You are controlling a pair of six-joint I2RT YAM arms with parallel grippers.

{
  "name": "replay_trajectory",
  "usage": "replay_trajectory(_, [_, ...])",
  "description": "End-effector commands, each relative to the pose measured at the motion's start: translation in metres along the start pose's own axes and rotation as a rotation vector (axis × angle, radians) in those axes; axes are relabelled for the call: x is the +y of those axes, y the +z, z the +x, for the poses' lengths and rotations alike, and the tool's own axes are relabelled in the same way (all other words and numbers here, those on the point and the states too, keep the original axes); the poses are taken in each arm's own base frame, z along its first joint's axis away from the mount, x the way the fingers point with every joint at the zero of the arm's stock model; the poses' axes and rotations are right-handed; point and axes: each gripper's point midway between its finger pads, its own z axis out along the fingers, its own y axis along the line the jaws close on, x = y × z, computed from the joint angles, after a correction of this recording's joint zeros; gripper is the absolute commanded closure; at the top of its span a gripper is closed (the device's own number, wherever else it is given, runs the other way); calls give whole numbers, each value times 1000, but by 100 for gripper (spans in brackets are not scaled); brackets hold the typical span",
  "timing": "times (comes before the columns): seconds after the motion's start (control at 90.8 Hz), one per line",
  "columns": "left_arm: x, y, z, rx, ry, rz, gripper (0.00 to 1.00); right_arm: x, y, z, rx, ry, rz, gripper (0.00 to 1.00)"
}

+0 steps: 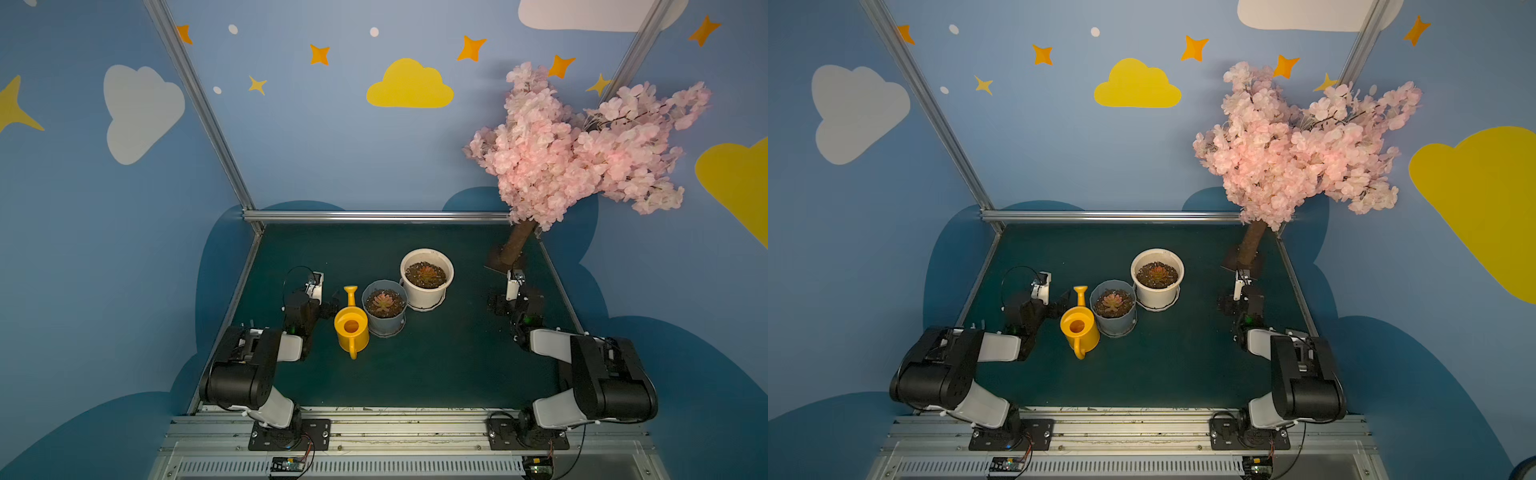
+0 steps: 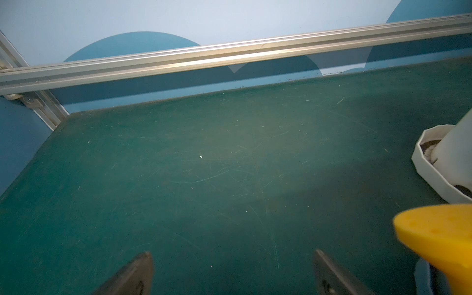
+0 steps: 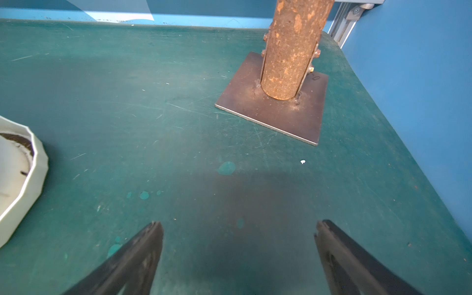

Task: Water the succulent around the soil edge
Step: Pick up the watering can from the center of the board.

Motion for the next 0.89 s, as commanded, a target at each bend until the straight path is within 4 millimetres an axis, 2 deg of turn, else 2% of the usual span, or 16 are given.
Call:
replay_trajectory(0.0, [2,0,1,1,0,-5,0,1,-1,-4,1,1,9,2])
replay_trajectory(0.451, [4,-2,0,-8,-15,-9,0,-1,-1,-5,-1,15,-1,2])
replay_trajectory(0.551, [13,-8,-7,-10,-47,-39,0,-9,-4,-12,8,52,53,2])
replay_trajectory(0.617, [24,-21,-15,-18,-86,-79,0,-14,-15,-23,11,62,86,2])
replay_trajectory(0.672, [32,-37,-30,-63,-102,-116,0,-18,-26,-30,5,75,114,2])
replay_trajectory(0.749, [37,-60,-49,-116,-94,-148,0,-24,-54,-48,-16,184,128,2])
replay_trajectory(0.815, [36,-83,-62,-139,-125,-150,0,-10,-75,-66,-44,273,30,3])
replay_trajectory(0.859, [29,-97,-74,-164,-136,-119,0,4,-91,-77,-62,310,-44,2])
replay_trajectory(0.881, [24,-102,-74,-152,-143,-109,0,12,-97,-80,-61,328,-80,3])
